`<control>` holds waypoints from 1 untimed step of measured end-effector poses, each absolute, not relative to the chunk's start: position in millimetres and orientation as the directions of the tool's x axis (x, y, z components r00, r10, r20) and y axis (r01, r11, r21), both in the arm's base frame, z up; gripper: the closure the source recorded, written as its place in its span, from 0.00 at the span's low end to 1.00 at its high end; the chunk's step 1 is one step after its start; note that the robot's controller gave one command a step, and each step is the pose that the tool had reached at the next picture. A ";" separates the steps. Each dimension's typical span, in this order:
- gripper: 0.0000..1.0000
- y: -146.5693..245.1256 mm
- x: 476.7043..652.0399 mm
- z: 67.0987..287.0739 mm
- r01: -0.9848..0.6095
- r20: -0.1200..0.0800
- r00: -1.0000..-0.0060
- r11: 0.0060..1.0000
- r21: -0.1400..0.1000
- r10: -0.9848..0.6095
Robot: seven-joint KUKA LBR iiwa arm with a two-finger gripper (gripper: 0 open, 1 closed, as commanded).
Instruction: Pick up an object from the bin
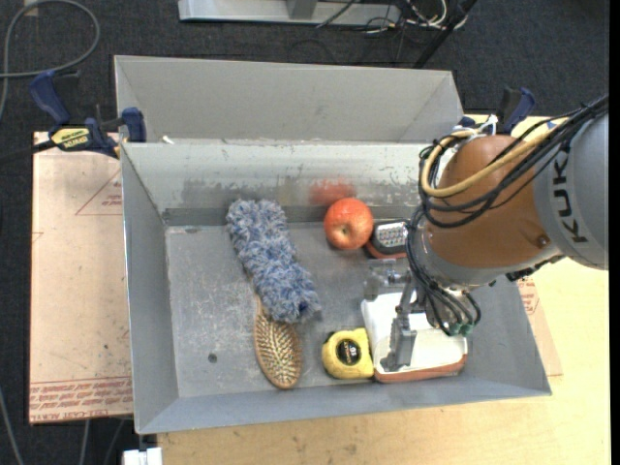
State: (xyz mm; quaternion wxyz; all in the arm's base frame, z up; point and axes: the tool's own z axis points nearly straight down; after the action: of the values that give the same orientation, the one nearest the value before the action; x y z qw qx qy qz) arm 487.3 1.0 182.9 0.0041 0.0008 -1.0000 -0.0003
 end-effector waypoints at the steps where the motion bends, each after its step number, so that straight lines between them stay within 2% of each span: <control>1: 0.00 1.0 489.0 186.5 -0.002 0.001 -1.000 1.000 0.001 -0.002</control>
Offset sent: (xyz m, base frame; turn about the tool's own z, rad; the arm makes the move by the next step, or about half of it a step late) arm -0.0041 0.0017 -0.0963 -0.1410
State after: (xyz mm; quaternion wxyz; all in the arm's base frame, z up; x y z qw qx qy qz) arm 489.0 1.0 186.5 0.0005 0.0008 -1.0000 -0.0003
